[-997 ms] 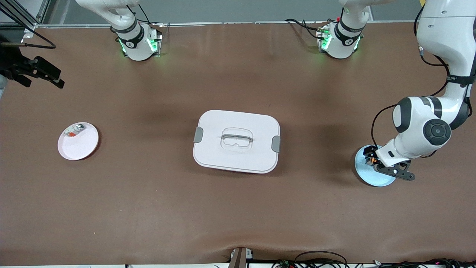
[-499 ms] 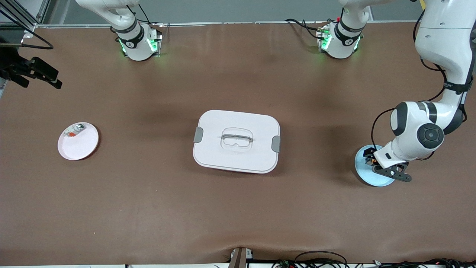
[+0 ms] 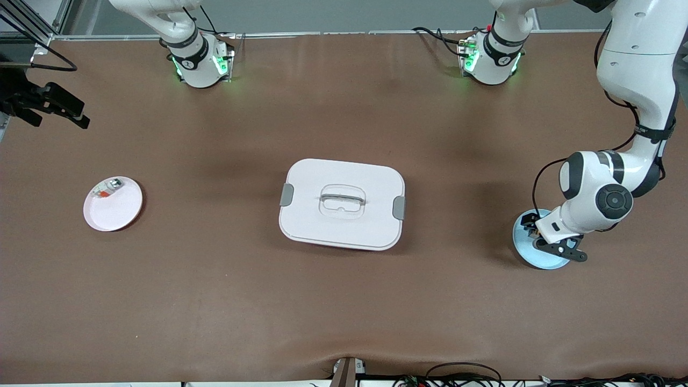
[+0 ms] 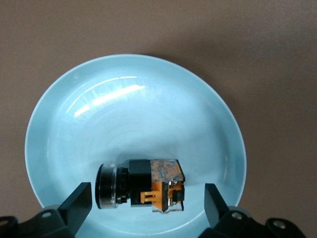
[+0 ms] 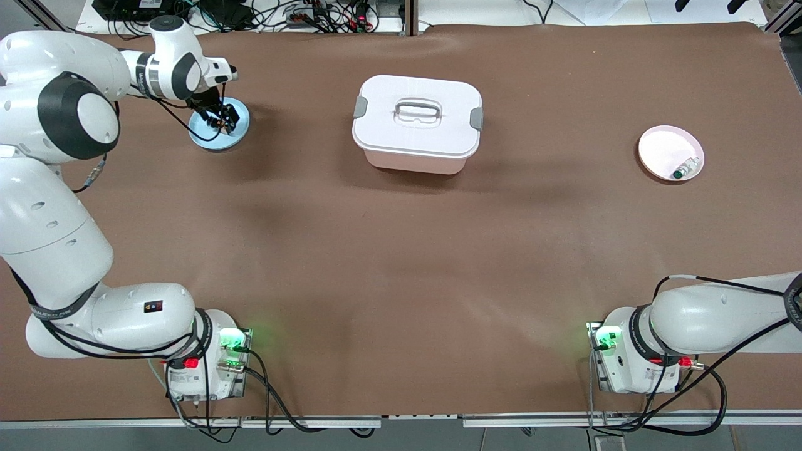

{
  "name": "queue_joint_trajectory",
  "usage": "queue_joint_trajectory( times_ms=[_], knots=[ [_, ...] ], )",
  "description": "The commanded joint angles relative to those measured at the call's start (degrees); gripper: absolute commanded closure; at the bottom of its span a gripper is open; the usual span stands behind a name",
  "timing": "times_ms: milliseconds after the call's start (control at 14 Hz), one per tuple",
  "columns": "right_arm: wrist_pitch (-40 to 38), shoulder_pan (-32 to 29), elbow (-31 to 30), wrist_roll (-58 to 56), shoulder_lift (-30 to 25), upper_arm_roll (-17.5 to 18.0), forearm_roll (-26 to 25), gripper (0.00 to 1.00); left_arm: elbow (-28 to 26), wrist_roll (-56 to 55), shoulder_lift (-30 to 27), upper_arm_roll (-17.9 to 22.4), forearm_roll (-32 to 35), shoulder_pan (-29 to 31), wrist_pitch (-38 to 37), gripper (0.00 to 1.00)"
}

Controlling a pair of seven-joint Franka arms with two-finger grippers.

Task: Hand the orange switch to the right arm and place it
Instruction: 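Close the left gripper on the black-orange switch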

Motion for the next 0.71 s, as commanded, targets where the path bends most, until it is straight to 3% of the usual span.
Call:
queue_joint_trajectory(
  times_ms=[0, 641],
  knots=[
    [0.53, -0.23, -1.39, 0.04, -1.29, -0.13, 0.96, 0.0, -0.27, 0.02, 0.46, -0.26, 1.27, 0.56, 1.73, 0.0],
    [0.71, -0.14, -1.3, 0.04, -1.29, -0.13, 1.32, 0.0, -0.18, 0.28, 1.43, -0.17, 2.93, 0.65, 2.53, 0.0]
  ],
)
